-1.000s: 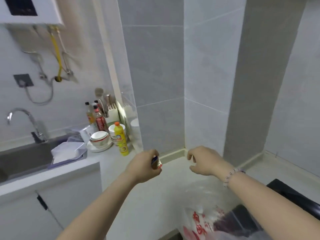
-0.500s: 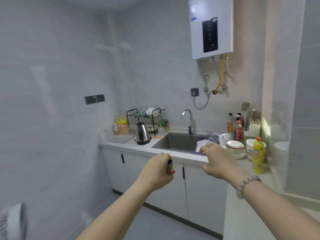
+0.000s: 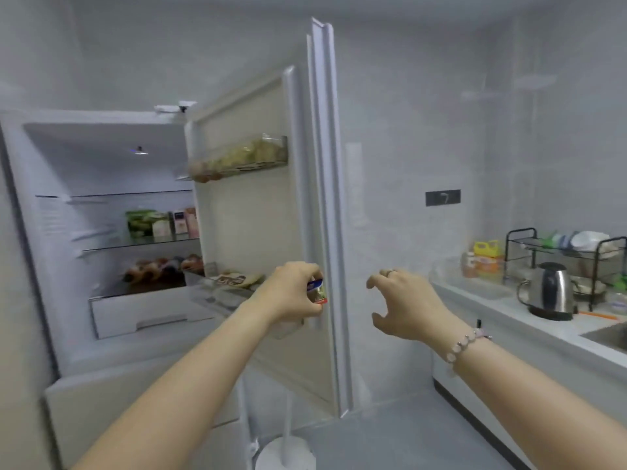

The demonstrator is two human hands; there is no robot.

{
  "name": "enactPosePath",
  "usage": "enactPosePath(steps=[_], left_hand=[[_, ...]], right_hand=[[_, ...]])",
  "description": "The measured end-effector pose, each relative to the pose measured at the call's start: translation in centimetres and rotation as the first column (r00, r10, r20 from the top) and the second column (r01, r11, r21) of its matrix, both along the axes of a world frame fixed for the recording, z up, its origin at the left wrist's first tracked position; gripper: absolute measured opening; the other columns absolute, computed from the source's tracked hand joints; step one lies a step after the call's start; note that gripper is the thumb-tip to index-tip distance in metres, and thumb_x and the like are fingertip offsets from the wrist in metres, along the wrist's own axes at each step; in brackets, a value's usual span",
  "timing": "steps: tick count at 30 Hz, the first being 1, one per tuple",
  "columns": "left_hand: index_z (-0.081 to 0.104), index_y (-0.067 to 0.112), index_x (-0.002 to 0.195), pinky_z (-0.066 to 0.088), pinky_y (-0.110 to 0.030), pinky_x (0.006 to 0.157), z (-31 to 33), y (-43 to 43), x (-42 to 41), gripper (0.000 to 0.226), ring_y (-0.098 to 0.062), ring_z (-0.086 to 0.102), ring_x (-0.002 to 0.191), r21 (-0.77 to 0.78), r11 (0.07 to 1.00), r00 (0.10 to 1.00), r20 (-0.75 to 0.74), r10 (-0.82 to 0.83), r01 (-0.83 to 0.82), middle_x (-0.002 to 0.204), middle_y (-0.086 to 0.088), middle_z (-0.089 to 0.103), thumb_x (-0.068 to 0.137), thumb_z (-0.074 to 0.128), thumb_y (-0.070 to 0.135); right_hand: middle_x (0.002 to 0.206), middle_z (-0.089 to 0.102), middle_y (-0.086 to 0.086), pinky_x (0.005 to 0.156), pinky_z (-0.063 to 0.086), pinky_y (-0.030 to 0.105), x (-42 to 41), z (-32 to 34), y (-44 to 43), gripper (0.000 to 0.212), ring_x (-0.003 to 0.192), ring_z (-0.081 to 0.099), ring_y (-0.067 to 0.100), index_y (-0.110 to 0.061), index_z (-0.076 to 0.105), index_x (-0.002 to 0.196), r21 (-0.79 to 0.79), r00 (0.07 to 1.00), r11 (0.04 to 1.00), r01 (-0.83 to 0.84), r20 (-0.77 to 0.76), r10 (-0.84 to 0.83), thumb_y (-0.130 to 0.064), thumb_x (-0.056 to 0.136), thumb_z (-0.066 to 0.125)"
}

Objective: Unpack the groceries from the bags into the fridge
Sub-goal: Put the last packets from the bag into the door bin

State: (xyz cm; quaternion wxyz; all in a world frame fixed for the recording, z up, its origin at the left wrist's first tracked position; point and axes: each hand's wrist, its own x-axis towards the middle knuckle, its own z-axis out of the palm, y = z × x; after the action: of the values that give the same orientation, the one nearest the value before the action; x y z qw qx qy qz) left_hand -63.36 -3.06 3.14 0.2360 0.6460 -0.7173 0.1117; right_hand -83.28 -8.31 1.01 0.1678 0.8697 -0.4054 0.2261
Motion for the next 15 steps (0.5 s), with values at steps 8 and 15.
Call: enactPosePath(steps=[8,15], left_hand=[[0.063,0.015,0.108,0.049,-0.027,0.081,3.0,-1.3,12.0,0.038,-0.019,0.058,0.097,0.030,0.990,0.990,-0.042,0.136,-0.135,0.106,0.000,0.060,0.072,0.072,0.022],[0.058,0.014,0.116,0.047,-0.027,0.085,1.5,-7.4,13.0,0.043,-0.022,0.054,0.106,0.179,0.979,0.994,0.054,0.094,-0.102,0.118,-0.003,0.056,0.075,0.065,0.008]], right_hand=[[0.124,0.053,-0.007,0.088,0.044,0.026,10.1,0.5,-1.7,0.050,0.116,0.048,0.014,-0.024,0.047,0.130,-0.031,0.995,0.997,-0.076,0.060,0.078,-0.041,0.085,0.057],[0.119,0.054,-0.007,0.077,0.035,0.020,10.4,0.9,-4.2,0.045,0.111,0.048,0.014,-0.024,0.050,0.128,-0.115,0.992,0.988,-0.101,0.064,0.109,-0.038,0.086,0.055]])
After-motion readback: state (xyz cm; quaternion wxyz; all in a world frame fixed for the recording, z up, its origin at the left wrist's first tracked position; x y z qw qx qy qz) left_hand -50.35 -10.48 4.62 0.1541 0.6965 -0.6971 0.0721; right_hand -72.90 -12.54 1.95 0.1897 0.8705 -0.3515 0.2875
